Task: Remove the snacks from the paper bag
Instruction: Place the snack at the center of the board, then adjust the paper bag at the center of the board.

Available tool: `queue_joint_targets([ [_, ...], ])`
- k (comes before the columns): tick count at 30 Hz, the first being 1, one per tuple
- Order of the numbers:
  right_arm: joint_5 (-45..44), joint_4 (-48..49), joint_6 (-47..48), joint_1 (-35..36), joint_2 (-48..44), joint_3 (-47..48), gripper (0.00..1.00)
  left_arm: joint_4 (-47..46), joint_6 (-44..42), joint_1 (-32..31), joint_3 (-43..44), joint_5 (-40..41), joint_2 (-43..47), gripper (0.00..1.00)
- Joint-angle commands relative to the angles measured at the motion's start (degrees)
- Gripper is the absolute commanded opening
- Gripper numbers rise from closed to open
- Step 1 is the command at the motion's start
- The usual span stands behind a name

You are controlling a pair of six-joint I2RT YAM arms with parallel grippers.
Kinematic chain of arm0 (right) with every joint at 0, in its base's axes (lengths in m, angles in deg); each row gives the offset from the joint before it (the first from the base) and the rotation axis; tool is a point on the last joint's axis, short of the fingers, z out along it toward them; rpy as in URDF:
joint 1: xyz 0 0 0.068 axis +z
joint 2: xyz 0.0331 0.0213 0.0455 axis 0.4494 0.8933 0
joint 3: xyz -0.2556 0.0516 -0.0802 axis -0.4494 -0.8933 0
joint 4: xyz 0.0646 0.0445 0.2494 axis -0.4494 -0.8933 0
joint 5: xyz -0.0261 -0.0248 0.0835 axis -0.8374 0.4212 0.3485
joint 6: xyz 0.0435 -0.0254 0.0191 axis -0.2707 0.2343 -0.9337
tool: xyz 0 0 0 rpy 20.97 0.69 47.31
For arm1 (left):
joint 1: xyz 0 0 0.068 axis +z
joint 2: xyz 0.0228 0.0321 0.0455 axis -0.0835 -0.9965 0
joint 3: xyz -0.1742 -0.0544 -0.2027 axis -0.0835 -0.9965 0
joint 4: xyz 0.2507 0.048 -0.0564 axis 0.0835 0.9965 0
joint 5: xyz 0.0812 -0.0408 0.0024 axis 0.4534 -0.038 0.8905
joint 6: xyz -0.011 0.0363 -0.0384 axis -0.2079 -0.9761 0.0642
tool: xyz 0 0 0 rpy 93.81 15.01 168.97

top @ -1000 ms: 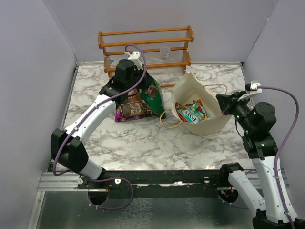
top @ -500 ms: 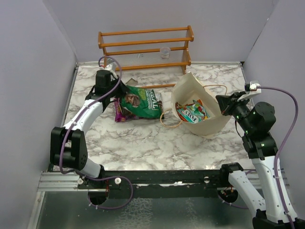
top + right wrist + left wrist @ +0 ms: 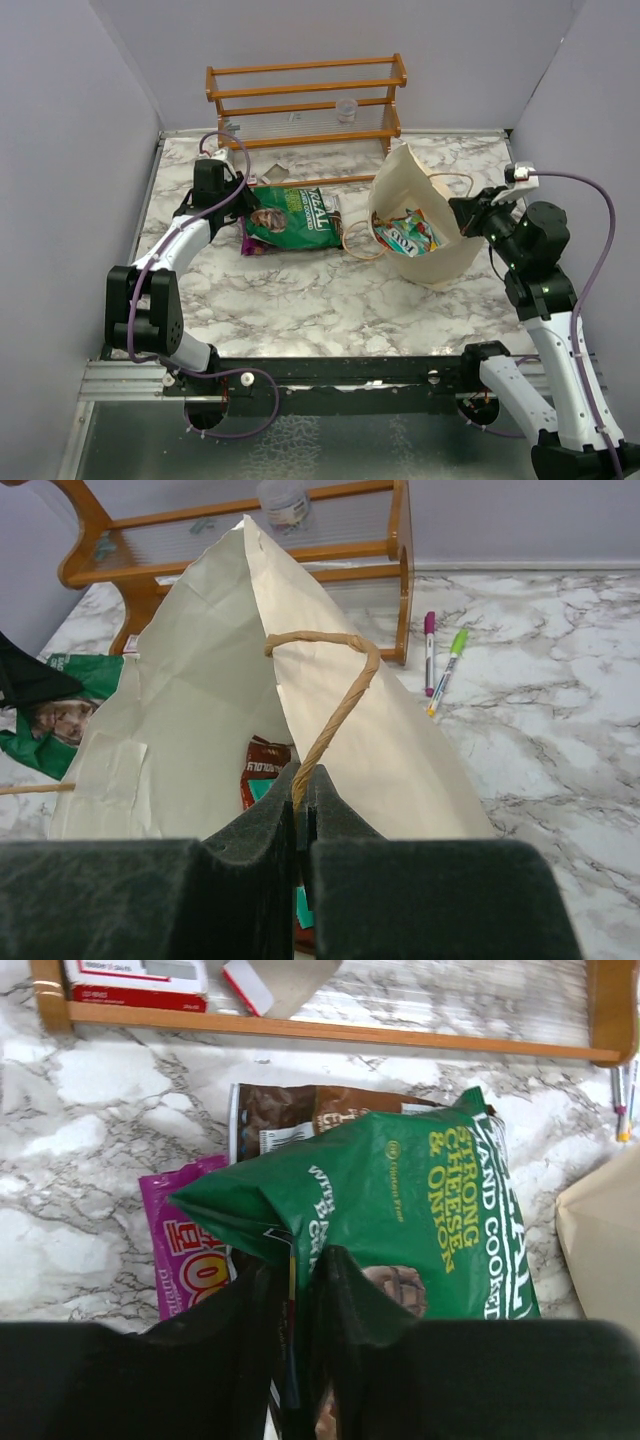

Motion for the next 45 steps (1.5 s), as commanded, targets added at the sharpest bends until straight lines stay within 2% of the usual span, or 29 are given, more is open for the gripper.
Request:
queue_joint_targets([
  [1,-0.5,-0.6,1.4,0.3,1.4,3.5,0.02,1.0,-2.8,0.0,0.4,3.5,1.7,0.33],
  [7,-7.1,-1.6,2.5,0.3,4.4,10.4,0.02,0.5,-3.2,-0.1,-0.3,4.0,4.3,0.51],
  [9,-9.8,-2.5,3.7,0.3,6.7,13.8,0.02,0.9,-3.7,-0.4,0.1,4.0,4.9,0.6],
  [11,-12.1,-3.6,4.9,0.3,9.4,17.5,0.02,1.7,-4.5,-1.0,0.6,4.6,5.5,0.62],
  [14,-14.1,-4.0,7.2,0.3,13.0,21.7,0.02,3.2,-5.5,-2.1,1.5,6.5,6.4,0.73],
  [19,-17.3,-1.1,12.8,0.3,16.9,25.2,0.02,5.1,-7.6,-4.9,2.5,9.8,8.2,0.75],
  [24,-16.3,1.5,21.1,0.3,21.0,30.4,0.02,5.6,-8.7,-7.4,2.7,10.6,9.9,0.78],
  [29,-3.7,1.7,26.7,0.3,23.8,36.2,0.02,5.6,-9.2,-8.8,2.7,10.8,11.2,0.8],
  [34,7.5,-0.1,23.0,0.3,25.1,36.7,0.02,5.7,-9.6,-9.7,2.8,10.6,11.9,0.8],
  [37,22.8,0.0,19.6,0.3,23.7,32.5,0.02,5.5,-10.0,-10.0,2.7,9.8,12.0,0.82],
  [40,38.6,5.8,14.4,0.3,19.5,24.0,0.02,5.4,-10.5,-10.3,2.7,8.8,12.3,0.84],
  [42,44.0,7.4,11.4,0.3,17.0,19.7,0.02,5.0,-10.6,-10.3,2.8,7.1,12.4,0.85],
  [45,45.1,5.4,9.8,0.3,14.3,15.6,0.02,4.2,-10.9,-10.4,2.6,3.4,12.6,0.87],
])
